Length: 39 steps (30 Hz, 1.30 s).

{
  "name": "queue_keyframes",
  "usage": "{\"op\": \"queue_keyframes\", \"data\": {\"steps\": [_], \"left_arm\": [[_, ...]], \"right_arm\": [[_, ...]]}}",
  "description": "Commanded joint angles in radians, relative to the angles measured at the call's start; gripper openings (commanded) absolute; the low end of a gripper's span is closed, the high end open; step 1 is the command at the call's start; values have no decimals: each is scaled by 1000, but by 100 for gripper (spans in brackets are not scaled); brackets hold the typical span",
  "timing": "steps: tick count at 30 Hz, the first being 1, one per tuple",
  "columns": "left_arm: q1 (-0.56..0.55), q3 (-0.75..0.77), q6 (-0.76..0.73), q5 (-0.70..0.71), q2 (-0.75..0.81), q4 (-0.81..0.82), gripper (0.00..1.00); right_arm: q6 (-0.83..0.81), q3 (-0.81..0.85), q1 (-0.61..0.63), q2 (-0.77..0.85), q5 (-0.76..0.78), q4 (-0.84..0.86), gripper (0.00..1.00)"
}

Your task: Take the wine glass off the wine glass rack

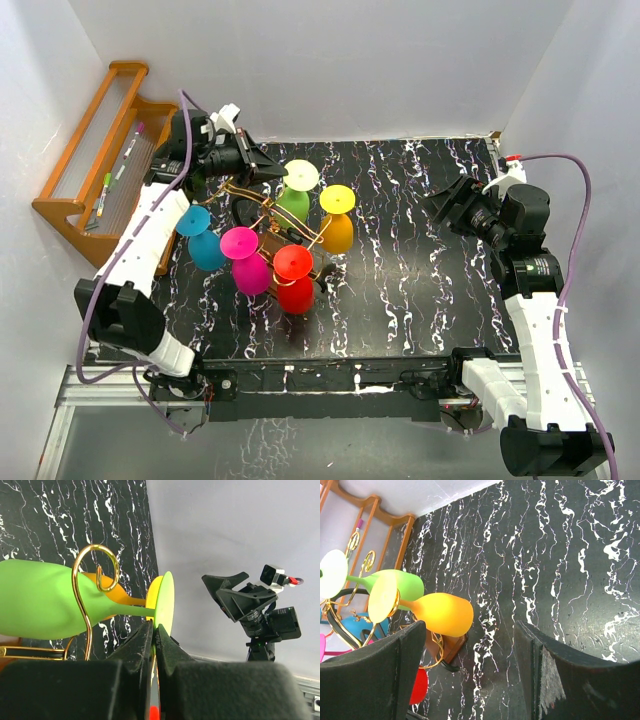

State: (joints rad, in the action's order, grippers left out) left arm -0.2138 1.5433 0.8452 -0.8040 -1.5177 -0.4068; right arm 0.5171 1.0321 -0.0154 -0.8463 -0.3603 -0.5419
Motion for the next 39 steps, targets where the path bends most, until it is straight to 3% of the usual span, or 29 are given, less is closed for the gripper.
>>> {"op": "queue_keyframes", "data": {"steps": [1, 11, 16, 20, 27, 32, 36, 39], "left_arm": [[-19, 77, 14, -53, -40, 43, 0], [-72, 232, 17, -34, -173, 35, 0], [-99, 495, -35, -9, -323, -50, 0], [-120, 653, -36, -24, -435, -9, 0], [-189, 675, -33, -161, -471, 312, 0], [-276, 668, -25, -234, -455, 498, 0], [-318, 627, -48, -266, -403, 580, 0], [-343, 589, -141, -259, -347, 535, 0]], "right_arm": [[3, 9, -4, 4, 4, 62, 73], [-6, 25, -4, -10, -2, 59, 73], [-28, 42, -4, -30, -44, 66, 73], [-55, 73, -4, -42, -108, 80, 73], [-116, 209, -4, -136, -363, 78, 69], [-112, 301, -4, -209, -525, 82, 49], [-114, 341, -4, -229, -564, 76, 44], [-118, 361, -3, -240, -622, 79, 43]]}}
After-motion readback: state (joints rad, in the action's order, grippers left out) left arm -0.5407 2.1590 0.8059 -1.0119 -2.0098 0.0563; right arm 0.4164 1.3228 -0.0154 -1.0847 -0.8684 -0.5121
